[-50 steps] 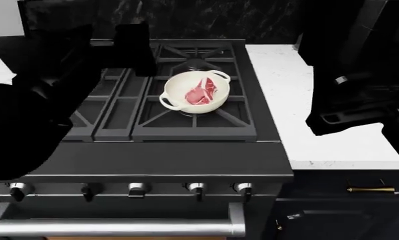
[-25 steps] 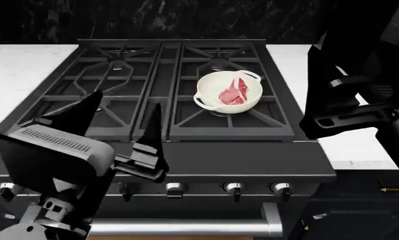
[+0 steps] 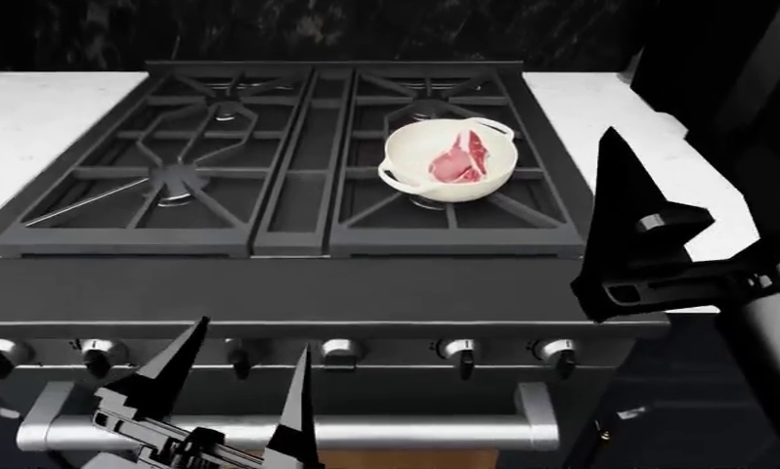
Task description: Frozen meat rests on a plate on the counter. Retrieve the meat and place it in a pot on a burner. Then turn the burner on.
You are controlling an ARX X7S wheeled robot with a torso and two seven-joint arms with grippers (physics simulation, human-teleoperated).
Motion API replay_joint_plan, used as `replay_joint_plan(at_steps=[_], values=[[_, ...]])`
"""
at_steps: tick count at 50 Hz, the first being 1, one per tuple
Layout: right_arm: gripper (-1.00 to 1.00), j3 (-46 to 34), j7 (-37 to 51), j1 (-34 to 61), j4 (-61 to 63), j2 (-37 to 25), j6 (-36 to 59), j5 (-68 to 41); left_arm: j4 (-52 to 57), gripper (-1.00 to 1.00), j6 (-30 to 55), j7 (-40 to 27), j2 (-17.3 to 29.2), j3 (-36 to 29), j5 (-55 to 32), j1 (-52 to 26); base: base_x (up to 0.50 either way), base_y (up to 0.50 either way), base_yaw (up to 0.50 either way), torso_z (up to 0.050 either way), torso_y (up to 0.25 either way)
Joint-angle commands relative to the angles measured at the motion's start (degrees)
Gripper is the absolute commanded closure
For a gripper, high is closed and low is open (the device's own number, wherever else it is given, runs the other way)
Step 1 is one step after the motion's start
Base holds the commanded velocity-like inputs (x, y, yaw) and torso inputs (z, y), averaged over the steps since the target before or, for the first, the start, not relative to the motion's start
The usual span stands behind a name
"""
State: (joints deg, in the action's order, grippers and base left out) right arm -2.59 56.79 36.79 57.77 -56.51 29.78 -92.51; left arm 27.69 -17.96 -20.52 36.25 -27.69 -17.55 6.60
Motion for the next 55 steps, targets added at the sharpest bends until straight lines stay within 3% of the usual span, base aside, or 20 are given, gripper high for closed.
replay_joint_plan(at_steps=[1, 6, 10, 28, 55], values=[[-1.00, -13.8, 1.0, -7.0, 2.2, -2.1, -13.4, 17.1, -10.5, -1.00, -10.5, 1.5, -3.7, -1.1, 2.7, 4.4, 0.00, 0.00, 0.00, -0.050, 0.000], [-1.00, -27.9, 5.3, -4.5, 2.2, -7.1, -21.4, 25.1, -12.0, -1.00, -11.4, 1.6, -4.2, -1.0, 2.7, 4.3, 0.00, 0.00, 0.00, -0.050, 0.000], [-1.00, -31.1, 6.8, -7.3, 1.7, -7.0, -22.5, 29.7, -13.0, -1.00, -11.8, 1.7, -4.6, -1.0, 2.6, 4.0, 0.00, 0.00, 0.00, -0.050, 0.000], [-1.00, -32.8, 6.4, -22.0, -3.0, -9.6, -32.2, 38.5, -13.3, -1.00, -10.7, 1.6, -4.6, -1.4, 3.1, 3.6, 0.00, 0.00, 0.00, -0.050, 0.011], [-1.00, -34.6, 3.9, -22.4, -5.9, -8.8, -30.7, 37.2, -13.6, -1.00, -10.6, 1.6, -4.8, -1.7, 2.6, 3.6, 0.00, 0.00, 0.00, -0.050, 0.013]])
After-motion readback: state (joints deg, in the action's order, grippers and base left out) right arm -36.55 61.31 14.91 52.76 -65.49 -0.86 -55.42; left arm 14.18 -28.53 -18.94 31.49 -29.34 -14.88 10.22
